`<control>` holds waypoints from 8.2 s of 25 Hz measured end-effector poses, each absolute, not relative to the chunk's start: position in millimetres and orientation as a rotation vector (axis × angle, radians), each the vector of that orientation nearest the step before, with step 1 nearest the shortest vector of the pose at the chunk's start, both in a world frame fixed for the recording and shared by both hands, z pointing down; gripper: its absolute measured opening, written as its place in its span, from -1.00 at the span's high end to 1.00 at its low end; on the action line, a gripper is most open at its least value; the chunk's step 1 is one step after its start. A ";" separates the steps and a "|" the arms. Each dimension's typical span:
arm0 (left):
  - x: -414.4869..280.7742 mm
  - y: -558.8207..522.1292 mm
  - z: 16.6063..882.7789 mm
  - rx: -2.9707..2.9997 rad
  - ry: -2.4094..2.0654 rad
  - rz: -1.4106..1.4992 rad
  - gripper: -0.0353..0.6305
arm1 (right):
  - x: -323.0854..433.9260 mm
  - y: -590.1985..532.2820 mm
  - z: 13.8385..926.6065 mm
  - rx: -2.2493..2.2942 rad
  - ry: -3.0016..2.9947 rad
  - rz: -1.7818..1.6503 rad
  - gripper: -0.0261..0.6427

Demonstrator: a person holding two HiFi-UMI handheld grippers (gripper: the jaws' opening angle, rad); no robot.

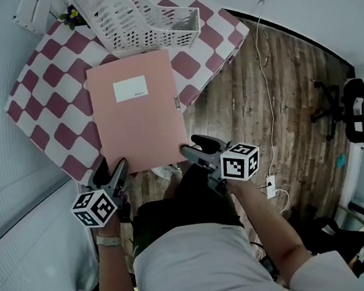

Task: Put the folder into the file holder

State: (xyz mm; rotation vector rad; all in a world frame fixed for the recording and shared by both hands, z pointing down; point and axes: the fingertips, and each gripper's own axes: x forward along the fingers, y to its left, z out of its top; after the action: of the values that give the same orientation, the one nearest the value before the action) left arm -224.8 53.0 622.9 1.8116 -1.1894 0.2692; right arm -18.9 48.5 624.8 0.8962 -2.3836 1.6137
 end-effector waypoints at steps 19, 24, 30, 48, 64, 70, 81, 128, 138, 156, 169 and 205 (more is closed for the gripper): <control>-223.5 82.9 620.3 1.800 -1.213 0.268 0.09 | -68.7 9.8 617.5 0.396 -2.317 2.287 -0.03; -212.6 92.7 619.5 1.829 -1.185 0.310 0.09 | -54.9 36.1 618.2 0.391 -2.248 2.343 -0.03; -203.9 95.2 621.8 1.834 -1.158 0.317 0.07 | -31.7 56.4 631.4 0.410 -2.286 2.213 -0.03; -182.8 101.8 617.3 1.862 -1.078 0.290 0.10 | -27.4 27.0 607.0 0.482 -2.361 2.303 0.05; -115.4 24.1 505.1 2.137 -0.952 0.080 0.03 | 77.3 -25.1 470.1 0.895 -2.792 1.733 0.13; -102.4 -11.5 474.1 2.170 -0.996 0.054 0.02 | 119.0 -88.0 417.2 1.077 -2.955 1.371 0.13; -66.2 -65.0 454.3 2.125 -1.112 0.025 0.02 | 135.3 -195.8 365.0 0.988 -3.139 0.688 0.13; -38.0 -69.0 527.2 1.693 -1.647 -0.122 0.02 | 9.2 -285.5 397.7 0.109 -3.457 -0.001 0.13; -38.3 -66.3 538.0 1.667 -1.679 -0.139 0.02 | 3.1 -290.6 413.1 0.096 -3.449 0.021 0.13; -33.6 -64.1 541.5 1.659 -1.674 -0.178 0.02 | -2.0 -291.9 447.6 0.090 -3.258 0.020 0.06; -34.4 -63.5 534.8 1.714 -1.617 -0.185 0.02 | -3.1 -294.4 460.9 0.213 -3.146 0.005 0.00; -28.0 -112.6 409.1 2.267 -1.217 0.068 0.02 | 109.8 -172.5 371.8 1.015 -2.902 0.346 0.10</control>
State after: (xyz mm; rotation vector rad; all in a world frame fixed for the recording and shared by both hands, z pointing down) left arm -28.0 -112.6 409.1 2.2670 -1.2169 0.0677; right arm 109.8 -172.5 371.8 1.0146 -2.9017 0.3465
